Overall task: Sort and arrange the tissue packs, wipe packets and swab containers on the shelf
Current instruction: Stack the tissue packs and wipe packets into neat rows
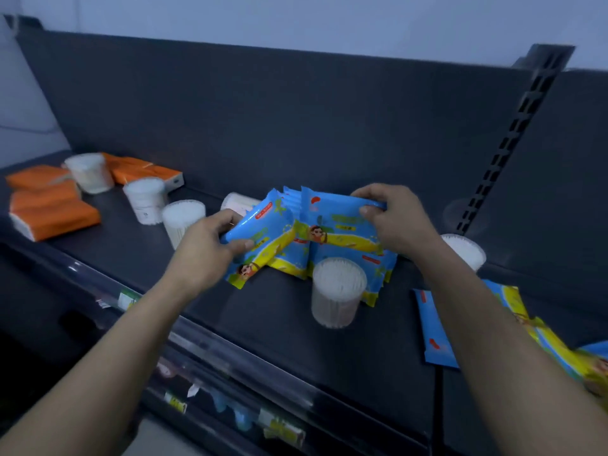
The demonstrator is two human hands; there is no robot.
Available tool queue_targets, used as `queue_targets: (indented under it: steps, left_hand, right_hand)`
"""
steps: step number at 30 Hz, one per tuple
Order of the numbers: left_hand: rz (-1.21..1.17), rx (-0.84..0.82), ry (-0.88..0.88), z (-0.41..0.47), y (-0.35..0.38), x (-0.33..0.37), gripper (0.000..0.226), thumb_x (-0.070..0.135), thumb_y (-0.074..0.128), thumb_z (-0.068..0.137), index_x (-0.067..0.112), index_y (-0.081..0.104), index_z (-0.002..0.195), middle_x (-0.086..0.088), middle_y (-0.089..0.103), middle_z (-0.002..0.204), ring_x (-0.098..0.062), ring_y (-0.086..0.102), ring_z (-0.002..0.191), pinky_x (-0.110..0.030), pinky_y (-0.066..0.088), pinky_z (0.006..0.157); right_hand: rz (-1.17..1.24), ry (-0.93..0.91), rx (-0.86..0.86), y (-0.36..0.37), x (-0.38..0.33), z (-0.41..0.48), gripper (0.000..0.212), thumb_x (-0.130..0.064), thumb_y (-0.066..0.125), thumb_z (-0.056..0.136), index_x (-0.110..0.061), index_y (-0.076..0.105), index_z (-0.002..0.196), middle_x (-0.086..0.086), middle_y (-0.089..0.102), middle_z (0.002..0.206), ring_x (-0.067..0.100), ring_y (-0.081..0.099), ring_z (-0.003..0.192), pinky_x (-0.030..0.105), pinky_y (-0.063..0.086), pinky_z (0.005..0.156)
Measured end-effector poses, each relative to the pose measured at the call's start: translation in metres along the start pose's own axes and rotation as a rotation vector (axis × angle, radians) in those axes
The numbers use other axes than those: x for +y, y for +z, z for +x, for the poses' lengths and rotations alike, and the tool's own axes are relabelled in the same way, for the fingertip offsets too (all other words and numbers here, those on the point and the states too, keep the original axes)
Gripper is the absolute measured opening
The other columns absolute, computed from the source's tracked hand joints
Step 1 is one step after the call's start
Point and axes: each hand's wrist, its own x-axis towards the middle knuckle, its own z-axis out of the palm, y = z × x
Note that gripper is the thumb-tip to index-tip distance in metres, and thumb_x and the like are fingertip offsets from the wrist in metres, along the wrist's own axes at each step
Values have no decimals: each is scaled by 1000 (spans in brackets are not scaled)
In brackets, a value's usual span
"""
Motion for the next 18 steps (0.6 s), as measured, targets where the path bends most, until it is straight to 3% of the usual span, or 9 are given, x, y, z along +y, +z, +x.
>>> queue_targets:
  steps: [7,13,15,18]
  left_hand:
    - [18,-102,35,40,-3,-21,14,-1,68,80,11,61,80,-3,66,75,-6,57,58,-16,48,56]
    - [268,-320,181,73,-14,-35,28,10,74,74,33,58,72,12,62,73,-4,57,66,-17,41,60]
    - [282,-394,192,79,-15,-41,21,11,75,73,26,61,79,6,63,79,-14,59,76,-24,42,67]
    - [277,-446,230,86,-9,-49,19,12,75,74,15,66,90,4,59,82,-15,54,82,-26,40,68]
  right_hand:
    - [32,36,84,10,-2,13,21,-5,53,90,-19,66,98,-3,64,95,12,58,88,24,41,72]
    - [-27,120,90,23,-16,10,20,-1,53,89,-17,66,94,-1,65,92,12,57,86,23,42,74]
    - [-4,163,89,28,-18,4,22,2,52,88,-17,63,90,-1,63,88,12,54,82,25,43,74]
    - [-11,231,130,35,-18,-7,26,4,51,88,-20,59,84,1,60,84,14,51,78,30,44,73]
